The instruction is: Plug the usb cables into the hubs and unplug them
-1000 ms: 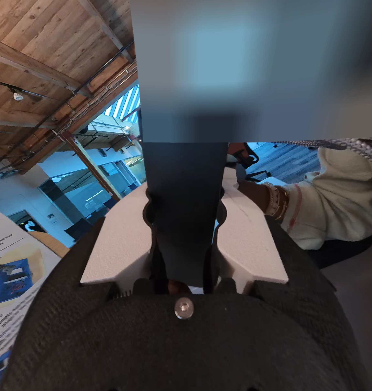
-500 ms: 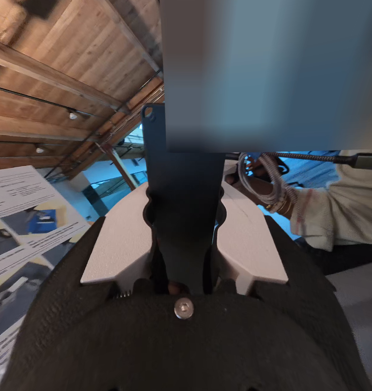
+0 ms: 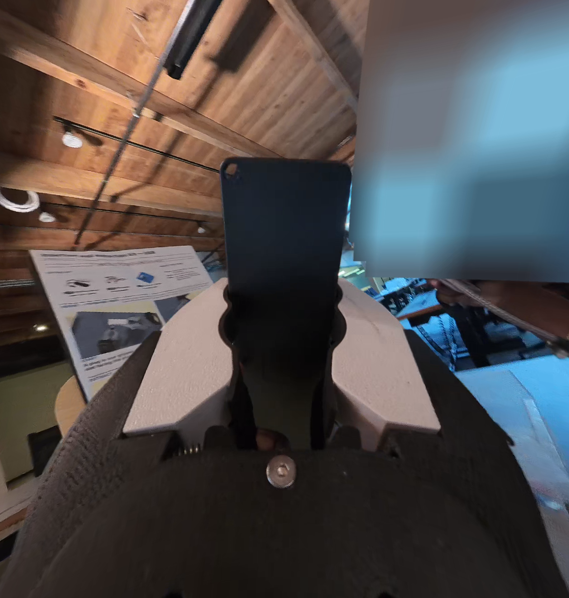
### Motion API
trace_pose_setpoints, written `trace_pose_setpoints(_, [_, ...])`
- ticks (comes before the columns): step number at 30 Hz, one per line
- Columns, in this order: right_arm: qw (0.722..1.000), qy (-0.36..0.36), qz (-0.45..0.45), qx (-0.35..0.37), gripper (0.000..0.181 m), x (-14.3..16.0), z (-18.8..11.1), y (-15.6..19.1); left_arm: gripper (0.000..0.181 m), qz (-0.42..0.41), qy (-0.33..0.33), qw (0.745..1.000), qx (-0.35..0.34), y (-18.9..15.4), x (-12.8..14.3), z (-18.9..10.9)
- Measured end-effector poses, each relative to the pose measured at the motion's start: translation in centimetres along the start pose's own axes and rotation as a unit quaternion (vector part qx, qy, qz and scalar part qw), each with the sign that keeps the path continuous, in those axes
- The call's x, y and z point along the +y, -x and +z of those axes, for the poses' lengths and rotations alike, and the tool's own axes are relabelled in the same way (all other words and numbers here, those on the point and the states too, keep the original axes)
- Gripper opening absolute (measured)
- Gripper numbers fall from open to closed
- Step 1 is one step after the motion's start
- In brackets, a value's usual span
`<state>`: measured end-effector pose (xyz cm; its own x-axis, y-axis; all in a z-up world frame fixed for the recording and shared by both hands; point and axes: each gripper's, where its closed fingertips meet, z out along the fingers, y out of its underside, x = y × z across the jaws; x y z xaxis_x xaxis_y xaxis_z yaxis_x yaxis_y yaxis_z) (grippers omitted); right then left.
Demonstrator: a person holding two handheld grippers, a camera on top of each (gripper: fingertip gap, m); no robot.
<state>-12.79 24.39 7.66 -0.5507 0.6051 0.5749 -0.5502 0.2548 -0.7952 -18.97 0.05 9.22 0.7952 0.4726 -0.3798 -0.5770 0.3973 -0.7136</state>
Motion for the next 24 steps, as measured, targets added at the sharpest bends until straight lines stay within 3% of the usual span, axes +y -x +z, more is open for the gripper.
trace_pose_setpoints(3, [0.999, -0.037, 0.001, -0.005, 0.013, -1.2, -0.6, 0.1, 0.057, -0.003, -0.003, 1.000, -0.022, 0.8, -0.3, -0.5])
trace_pose_setpoints(9, [0.999, -0.016, -0.013, 0.030, 0.014, -1.1, -1.2, -0.7, 0.059, 0.008, -0.013, 0.999, -0.046, 1.4, -1.4, -0.8])
trace_pose_setpoints(17, [0.997, -0.064, -0.017, 0.036, 0.014, -2.9, -2.1, -0.8, 0.057, 0.028, -0.005, 0.989, -0.143, 3.9, -1.3, -1.3])
trace_pose_setpoints(21, [0.995, -0.079, -0.009, 0.067, 0.014, -3.1, -2.6, -1.8, 0.057, 0.094, 0.045, 0.981, -0.165, 4.0, -0.7, -1.0])
trace_pose_setpoints(24, [0.994, -0.099, 0.012, 0.047, 0.013, -3.5, -1.3, -1.2, 0.057, 0.080, 0.040, 0.990, -0.110, 1.9, -0.4, 0.3])
